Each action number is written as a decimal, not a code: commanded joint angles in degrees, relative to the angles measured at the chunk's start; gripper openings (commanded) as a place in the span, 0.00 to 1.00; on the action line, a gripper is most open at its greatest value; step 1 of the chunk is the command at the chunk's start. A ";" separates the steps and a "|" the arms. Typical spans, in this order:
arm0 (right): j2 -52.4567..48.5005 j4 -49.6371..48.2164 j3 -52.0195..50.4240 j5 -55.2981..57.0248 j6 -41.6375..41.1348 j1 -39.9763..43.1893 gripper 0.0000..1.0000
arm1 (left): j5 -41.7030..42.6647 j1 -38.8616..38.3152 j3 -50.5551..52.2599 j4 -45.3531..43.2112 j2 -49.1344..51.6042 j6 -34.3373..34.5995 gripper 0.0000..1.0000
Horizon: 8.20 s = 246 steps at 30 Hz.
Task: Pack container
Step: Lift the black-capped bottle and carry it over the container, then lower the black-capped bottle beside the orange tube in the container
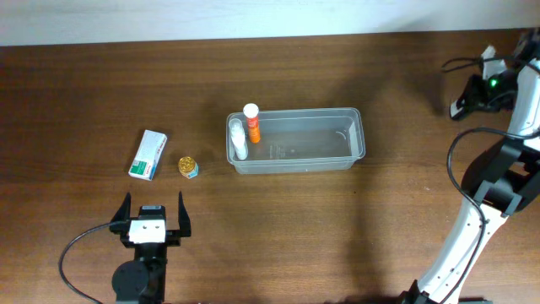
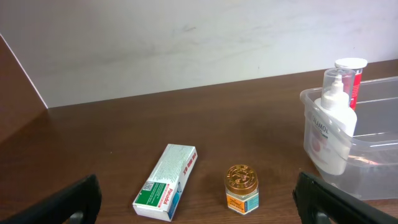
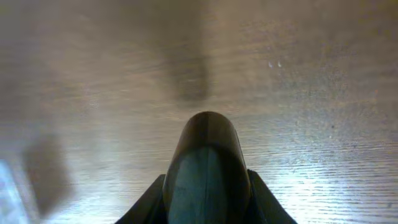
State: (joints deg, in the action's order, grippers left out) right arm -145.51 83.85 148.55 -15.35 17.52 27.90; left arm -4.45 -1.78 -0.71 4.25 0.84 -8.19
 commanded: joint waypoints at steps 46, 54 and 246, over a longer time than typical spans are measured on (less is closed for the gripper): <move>5.33 13.51 22.25 5.70 -17.66 -52.46 0.20 | 0.63 0.35 0.20 0.11 -0.48 -0.94 0.99; 5.33 13.51 18.84 5.53 -18.47 -56.19 0.20 | 0.63 0.35 0.20 0.11 -0.48 -0.94 0.99; 13.79 -21.09 -29.66 13.49 -36.00 -57.13 0.41 | 0.63 0.35 0.20 0.11 -0.48 -0.94 0.99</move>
State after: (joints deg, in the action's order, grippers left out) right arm -133.86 62.94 118.91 -1.56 -18.02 -29.23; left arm -4.45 -1.78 -0.71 4.27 0.84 -8.16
